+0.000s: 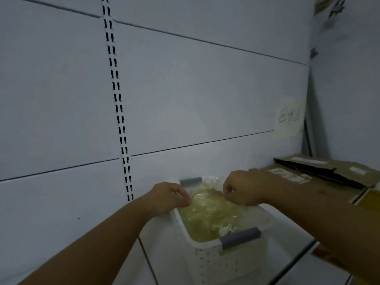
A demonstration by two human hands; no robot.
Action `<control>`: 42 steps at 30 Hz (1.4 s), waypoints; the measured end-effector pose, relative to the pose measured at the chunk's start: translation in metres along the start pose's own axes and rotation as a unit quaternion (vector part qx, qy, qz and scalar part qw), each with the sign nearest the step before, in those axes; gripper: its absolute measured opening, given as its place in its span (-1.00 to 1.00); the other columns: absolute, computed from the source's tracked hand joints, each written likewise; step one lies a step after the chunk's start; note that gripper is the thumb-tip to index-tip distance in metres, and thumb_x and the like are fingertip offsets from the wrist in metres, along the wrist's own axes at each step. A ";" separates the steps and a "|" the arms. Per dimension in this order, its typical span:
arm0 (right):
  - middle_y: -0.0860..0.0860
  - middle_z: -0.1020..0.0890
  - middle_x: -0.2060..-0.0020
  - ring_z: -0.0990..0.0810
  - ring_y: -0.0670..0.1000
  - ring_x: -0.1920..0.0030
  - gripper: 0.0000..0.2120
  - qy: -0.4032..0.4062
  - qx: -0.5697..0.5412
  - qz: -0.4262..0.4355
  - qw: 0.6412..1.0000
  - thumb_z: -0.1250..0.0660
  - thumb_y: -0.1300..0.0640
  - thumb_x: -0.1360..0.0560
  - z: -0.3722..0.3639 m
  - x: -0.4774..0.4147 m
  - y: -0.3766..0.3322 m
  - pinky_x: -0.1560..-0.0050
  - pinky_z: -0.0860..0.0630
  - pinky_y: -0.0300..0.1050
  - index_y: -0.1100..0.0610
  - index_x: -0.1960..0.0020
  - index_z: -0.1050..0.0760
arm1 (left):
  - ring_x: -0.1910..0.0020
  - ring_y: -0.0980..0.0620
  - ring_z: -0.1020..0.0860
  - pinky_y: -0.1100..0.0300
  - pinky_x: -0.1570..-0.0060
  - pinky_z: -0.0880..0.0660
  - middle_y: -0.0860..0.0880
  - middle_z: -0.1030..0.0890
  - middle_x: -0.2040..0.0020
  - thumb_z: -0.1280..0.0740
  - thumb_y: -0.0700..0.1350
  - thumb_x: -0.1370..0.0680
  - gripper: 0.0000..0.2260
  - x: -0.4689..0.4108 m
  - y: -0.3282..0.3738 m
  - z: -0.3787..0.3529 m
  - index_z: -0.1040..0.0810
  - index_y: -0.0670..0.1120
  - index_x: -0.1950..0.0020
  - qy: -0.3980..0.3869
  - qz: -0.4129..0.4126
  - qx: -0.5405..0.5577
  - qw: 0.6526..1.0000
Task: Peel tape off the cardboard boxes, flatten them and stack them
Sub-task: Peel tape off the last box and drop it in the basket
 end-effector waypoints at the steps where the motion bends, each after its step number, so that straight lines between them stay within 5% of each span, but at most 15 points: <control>1: 0.07 -0.57 0.34 -0.48 -0.02 0.39 -0.72 -0.003 -0.010 0.002 1.000 -0.18 0.13 -0.54 -0.004 -0.001 0.002 0.36 -0.32 -0.27 0.25 0.15 -0.59 | -0.02 0.11 -0.53 0.32 0.03 -0.37 0.04 -0.61 -0.02 -0.49 -0.06 -0.41 -0.92 -0.002 -0.001 -0.001 -0.61 0.08 0.23 -0.009 0.002 -0.002 1.000; 5: 0.05 -0.48 0.41 -0.36 -0.05 0.45 -0.71 -0.002 -0.037 0.017 0.999 -0.17 0.17 -0.50 -0.007 -0.007 0.006 0.42 -0.32 -0.30 0.29 0.24 -0.58 | -0.05 0.05 -0.53 0.22 -0.05 -0.45 0.01 -0.60 -0.03 -0.46 -0.03 -0.43 -0.92 -0.009 -0.007 -0.003 -0.58 0.03 0.17 -0.010 0.007 0.021 1.000; 10: 0.06 -0.65 0.22 -0.56 -0.01 0.28 -0.77 -0.017 -0.029 0.015 0.999 -0.23 0.15 -0.46 -0.010 -0.011 0.009 0.19 -0.53 -0.24 0.16 0.17 -0.66 | -0.17 0.09 -0.42 0.32 0.07 -0.35 0.07 -0.44 -0.21 -0.34 0.15 -0.48 -0.54 0.001 -0.011 -0.001 -0.40 0.05 -0.33 -0.004 0.012 0.038 0.999; 14: 0.03 -0.67 0.10 -0.55 -0.09 0.25 -0.81 -0.023 -0.009 -0.006 1.000 -0.28 0.14 -0.47 -0.008 -0.008 0.006 0.34 -0.36 -0.42 0.11 0.08 -0.67 | -0.14 0.15 -0.33 0.42 0.19 -0.30 0.10 -0.37 -0.20 -0.33 0.12 -0.49 -0.55 0.014 -0.009 0.005 -0.40 0.05 -0.36 0.039 0.007 0.067 0.997; 17: 0.00 -0.66 0.12 -0.46 -0.16 0.35 -0.85 -0.009 -0.005 -0.027 1.000 -0.30 0.16 -0.46 -0.003 -0.007 0.004 0.44 -0.26 -0.46 0.10 0.07 -0.65 | -0.17 0.15 -0.32 0.30 -0.05 -0.30 0.06 -0.37 -0.36 -0.32 0.16 -0.49 -0.53 0.025 -0.008 0.011 -0.39 0.04 -0.36 0.057 -0.008 0.039 0.998; 21: 0.01 -0.64 0.16 -0.50 -0.12 0.25 -0.88 0.010 0.009 -0.052 0.999 -0.33 0.22 -0.42 0.001 -0.007 0.001 0.32 -0.37 -0.38 0.12 0.11 -0.63 | -0.35 0.05 -0.34 0.27 -0.16 -0.26 0.02 -0.30 -0.46 -0.28 0.16 -0.52 -0.52 0.049 -0.008 0.029 -0.34 0.03 -0.39 0.071 -0.023 -0.019 0.997; 26: 0.11 -0.65 0.12 -0.57 0.09 0.13 -0.83 0.201 0.031 -0.087 0.975 -0.23 0.25 -0.46 0.071 -0.007 -0.013 0.13 -0.46 -0.13 0.16 0.12 -0.60 | -0.40 0.01 -0.30 0.29 -0.17 -0.21 0.01 -0.25 -0.49 -0.23 0.14 -0.56 -0.53 0.098 -0.019 0.088 -0.30 0.02 -0.42 0.096 -0.010 -0.101 0.990; 29: 0.07 -0.63 0.14 -0.56 0.11 0.14 -0.85 0.241 -0.006 -0.005 0.971 -0.22 0.20 -0.50 0.097 -0.015 -0.096 0.12 -0.48 -0.08 0.09 0.11 -0.57 | -0.32 0.00 -0.36 0.23 -0.22 -0.25 -0.01 -0.31 -0.44 -0.23 0.12 -0.56 -0.56 0.143 -0.033 0.148 -0.34 0.00 -0.40 0.148 0.005 -0.174 0.974; 34: -0.07 -0.60 0.04 -0.53 -0.05 0.08 -0.84 0.157 -0.005 0.211 0.965 -0.20 0.12 -0.53 0.057 -0.018 -0.302 0.05 -0.47 -0.14 0.02 -0.01 -0.55 | -0.43 -0.04 -0.24 0.03 -0.39 -0.24 -0.06 -0.39 -0.37 -0.25 0.09 -0.56 -0.58 0.253 -0.085 0.252 -0.36 -0.01 -0.39 0.214 0.093 -0.284 0.930; 38: -0.12 -0.50 -0.13 -0.41 -0.11 0.03 -0.80 0.126 0.026 0.341 0.931 -0.15 0.05 -0.57 0.020 0.002 -0.448 0.01 -0.34 -0.22 -0.05 -0.15 -0.46 | -0.24 -0.01 -0.42 0.15 -0.21 -0.34 -0.05 -0.47 -0.27 -0.24 0.08 -0.56 -0.65 0.368 -0.127 0.317 -0.43 0.00 -0.32 0.260 0.181 -0.332 0.888; 42: -0.10 -0.41 -0.27 -0.39 -0.11 0.04 -0.75 0.107 -0.057 0.442 0.889 -0.19 0.07 -0.56 0.004 0.035 -0.570 -0.04 -0.34 -0.22 -0.04 -0.23 -0.41 | -0.15 0.04 -0.51 0.22 -0.13 -0.40 0.02 -0.57 -0.22 -0.26 0.00 -0.57 -0.76 0.485 -0.154 0.367 -0.57 -0.03 -0.18 0.339 0.238 -0.312 0.855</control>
Point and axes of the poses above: each hand's wrist, its own x-axis away from the middle knuckle, its own z-axis out of the back of the hand, y = z × x, the point moved 9 cm from there along -x, towards the middle knuckle
